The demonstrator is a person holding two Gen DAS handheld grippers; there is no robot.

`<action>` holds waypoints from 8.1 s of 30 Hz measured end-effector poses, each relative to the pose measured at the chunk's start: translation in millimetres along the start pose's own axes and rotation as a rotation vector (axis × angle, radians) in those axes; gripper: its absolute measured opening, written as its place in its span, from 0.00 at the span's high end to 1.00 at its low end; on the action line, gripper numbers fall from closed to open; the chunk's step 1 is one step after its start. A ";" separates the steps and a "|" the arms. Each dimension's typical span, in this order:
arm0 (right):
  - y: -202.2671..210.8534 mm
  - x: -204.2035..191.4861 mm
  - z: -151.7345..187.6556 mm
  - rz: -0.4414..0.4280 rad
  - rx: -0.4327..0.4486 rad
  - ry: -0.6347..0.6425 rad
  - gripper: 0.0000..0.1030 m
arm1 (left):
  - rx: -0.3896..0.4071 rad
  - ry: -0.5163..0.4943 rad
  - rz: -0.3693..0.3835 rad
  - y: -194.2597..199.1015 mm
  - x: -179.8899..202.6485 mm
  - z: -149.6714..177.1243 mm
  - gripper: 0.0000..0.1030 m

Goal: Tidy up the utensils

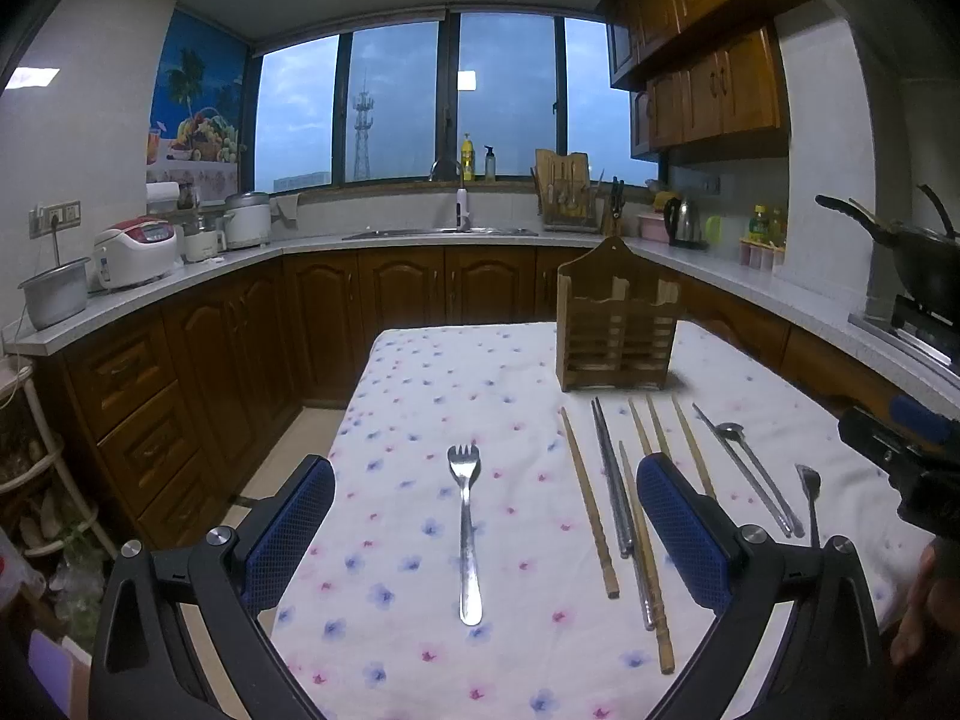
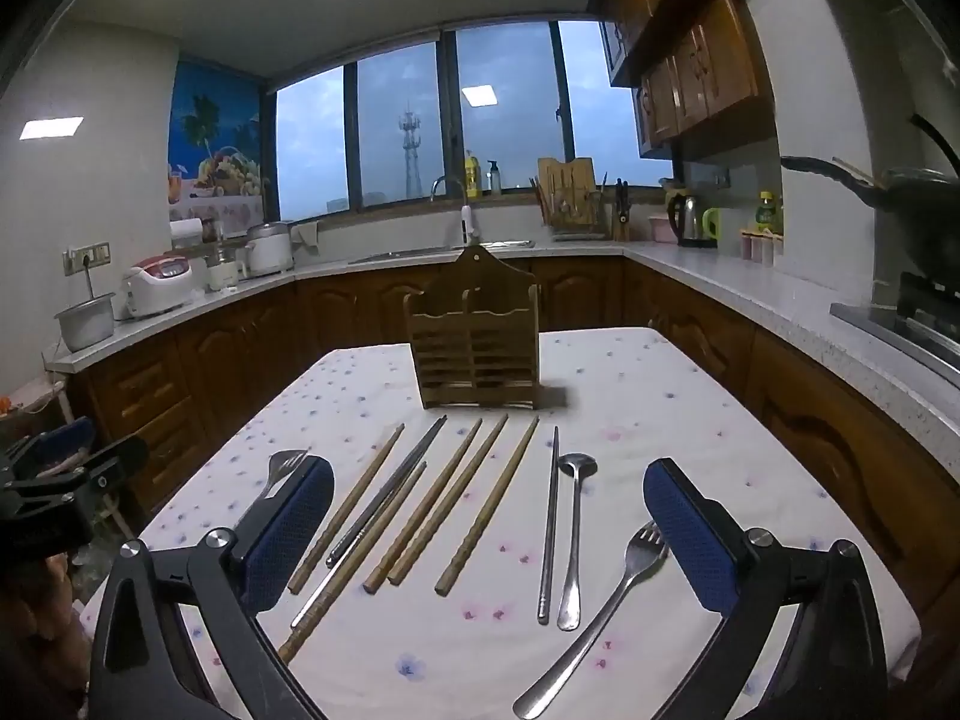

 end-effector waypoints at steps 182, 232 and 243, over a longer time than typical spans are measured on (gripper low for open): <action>-135.8 75.5 -269.4 -0.191 0.094 -0.206 0.95 | 0.120 0.010 0.352 -132.7 -0.2 -254.2 0.97; -223.5 113.0 -205.4 -0.219 -0.008 -0.380 0.24 | -0.003 0.145 0.176 -249.8 18.8 -208.3 0.21; -163.1 120.6 -158.0 -0.214 -0.042 -0.390 0.14 | -0.084 0.146 0.147 -202.8 -12.9 -155.1 0.12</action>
Point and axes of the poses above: each gripper's, at about its wrist camera, not at the fingertips, and y roughly against the way its jaws point, x to its right, z to its underside, the point moved 1 cm from there along -y, roughly the way its jaws point, and after that the axes turned 9 degrees about -x, right-handed, at the moved point
